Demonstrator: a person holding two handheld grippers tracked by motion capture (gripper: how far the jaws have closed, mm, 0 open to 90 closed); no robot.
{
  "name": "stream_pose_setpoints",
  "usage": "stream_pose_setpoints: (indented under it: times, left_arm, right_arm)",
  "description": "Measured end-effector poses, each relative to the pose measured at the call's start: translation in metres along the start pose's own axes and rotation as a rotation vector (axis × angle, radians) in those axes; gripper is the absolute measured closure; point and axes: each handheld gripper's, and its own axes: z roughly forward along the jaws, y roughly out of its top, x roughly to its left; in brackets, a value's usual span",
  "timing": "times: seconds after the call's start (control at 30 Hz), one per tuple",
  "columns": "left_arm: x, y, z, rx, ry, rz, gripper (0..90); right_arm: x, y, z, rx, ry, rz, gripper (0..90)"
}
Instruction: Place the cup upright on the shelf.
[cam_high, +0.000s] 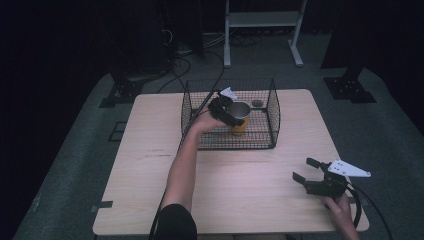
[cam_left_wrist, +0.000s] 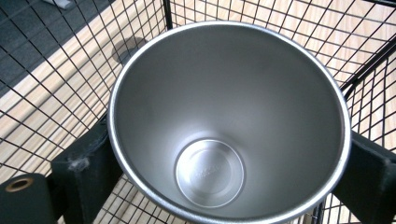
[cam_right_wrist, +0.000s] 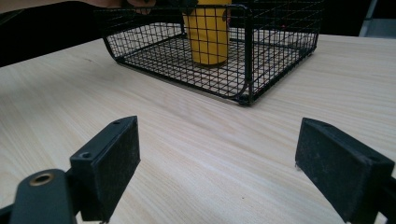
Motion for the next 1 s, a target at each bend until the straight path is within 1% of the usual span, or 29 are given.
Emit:
stream_pose_setpoints:
  times: [0.17,0.33,0.53,0.83,0.9,1.0]
  left_arm:
    - [0.000,0.002,-0.003,-0.009,0.006,0.001,2.5]
    - [-0.002,0.005,-0.006,-0.036,0.004,-0.003,0.5]
    - [-0.004,0.009,-0.010,-0.056,0.005,0.006,0.3]
    - [-0.006,0.016,-0.023,-0.101,0.014,0.018,0.4]
    - [-0.007,0.017,-0.026,-0.114,0.010,0.017,0.3]
    - [-0.010,0.019,-0.029,-0.131,0.015,0.026,0.3]
  right_arm:
    - [0.000,0.000,0.000,-0.001,0.000,0.002,12.9]
    - [0.000,0.000,0.000,0.000,0.001,0.001,12.9]
    - [0.000,0.000,0.000,0.000,0.004,-0.003,12.9]
    - [0.000,0.000,0.000,0.000,0.004,-0.006,12.9]
    - [0.000,0.000,0.000,0.001,0.005,-0.007,12.8]
    - [0.000,0.000,0.000,0.001,0.005,-0.008,12.8]
